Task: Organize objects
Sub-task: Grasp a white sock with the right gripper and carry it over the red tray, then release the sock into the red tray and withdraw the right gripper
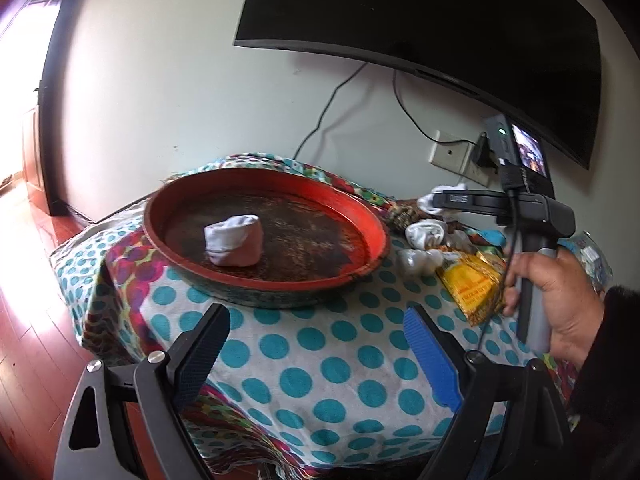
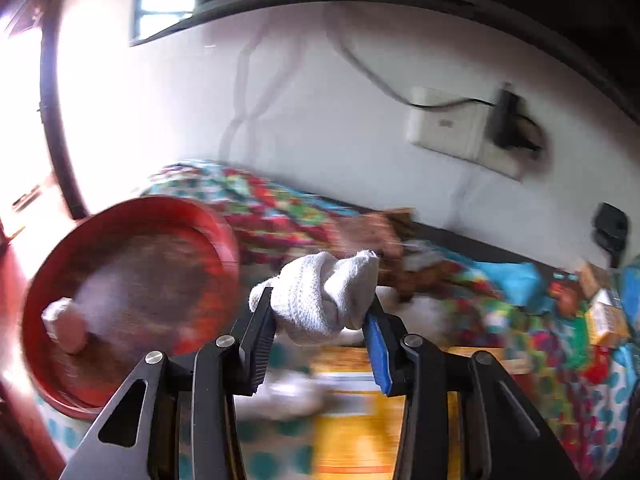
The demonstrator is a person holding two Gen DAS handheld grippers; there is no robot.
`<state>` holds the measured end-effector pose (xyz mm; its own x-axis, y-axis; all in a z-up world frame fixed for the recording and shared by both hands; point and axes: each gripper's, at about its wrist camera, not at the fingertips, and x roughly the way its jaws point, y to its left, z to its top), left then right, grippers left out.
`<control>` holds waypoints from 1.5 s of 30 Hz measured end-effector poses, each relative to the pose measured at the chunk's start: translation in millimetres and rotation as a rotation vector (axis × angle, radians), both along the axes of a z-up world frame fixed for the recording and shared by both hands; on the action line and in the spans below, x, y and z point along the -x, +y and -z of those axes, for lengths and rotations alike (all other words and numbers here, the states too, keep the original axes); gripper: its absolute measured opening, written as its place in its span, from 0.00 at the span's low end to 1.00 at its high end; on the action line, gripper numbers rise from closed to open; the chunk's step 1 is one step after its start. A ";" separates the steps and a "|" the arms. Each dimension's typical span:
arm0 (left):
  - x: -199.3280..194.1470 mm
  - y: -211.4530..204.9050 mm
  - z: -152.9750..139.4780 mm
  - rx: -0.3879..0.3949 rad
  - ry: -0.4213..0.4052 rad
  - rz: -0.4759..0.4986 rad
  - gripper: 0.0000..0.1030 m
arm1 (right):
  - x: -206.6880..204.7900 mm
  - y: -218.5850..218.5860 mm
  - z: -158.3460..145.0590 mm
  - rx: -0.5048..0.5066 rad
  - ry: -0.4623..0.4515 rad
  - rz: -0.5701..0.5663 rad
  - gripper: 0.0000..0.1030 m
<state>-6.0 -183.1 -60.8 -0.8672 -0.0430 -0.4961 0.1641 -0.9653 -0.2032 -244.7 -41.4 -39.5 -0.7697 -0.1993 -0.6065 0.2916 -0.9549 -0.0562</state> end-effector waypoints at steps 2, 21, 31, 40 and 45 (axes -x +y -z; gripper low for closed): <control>-1.0 -3.4 -1.0 0.010 0.004 -0.024 0.88 | -4.0 -27.9 -1.1 0.000 -0.002 -0.052 0.37; -4.1 -41.9 0.7 -0.077 0.001 -0.167 0.88 | -17.6 -147.9 51.1 -0.092 -0.152 -0.301 0.42; -2.2 -35.6 0.7 -0.045 -0.005 -0.150 0.88 | -25.5 -82.8 -21.4 0.000 0.066 -0.190 0.94; -1.0 -8.5 4.1 0.018 -0.016 -0.066 0.88 | -4.8 79.2 14.2 -0.107 0.053 0.189 0.96; 2.2 20.1 14.1 0.100 -0.021 0.001 0.88 | 2.2 128.2 23.3 -0.037 0.044 0.276 0.95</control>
<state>-8.2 -163.0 -74.9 -0.8565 -0.0921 -0.5078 0.1662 -0.9808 -0.1024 -246.9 86.8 -62.9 -0.8176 0.0433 -0.5742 0.0168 -0.9950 -0.0989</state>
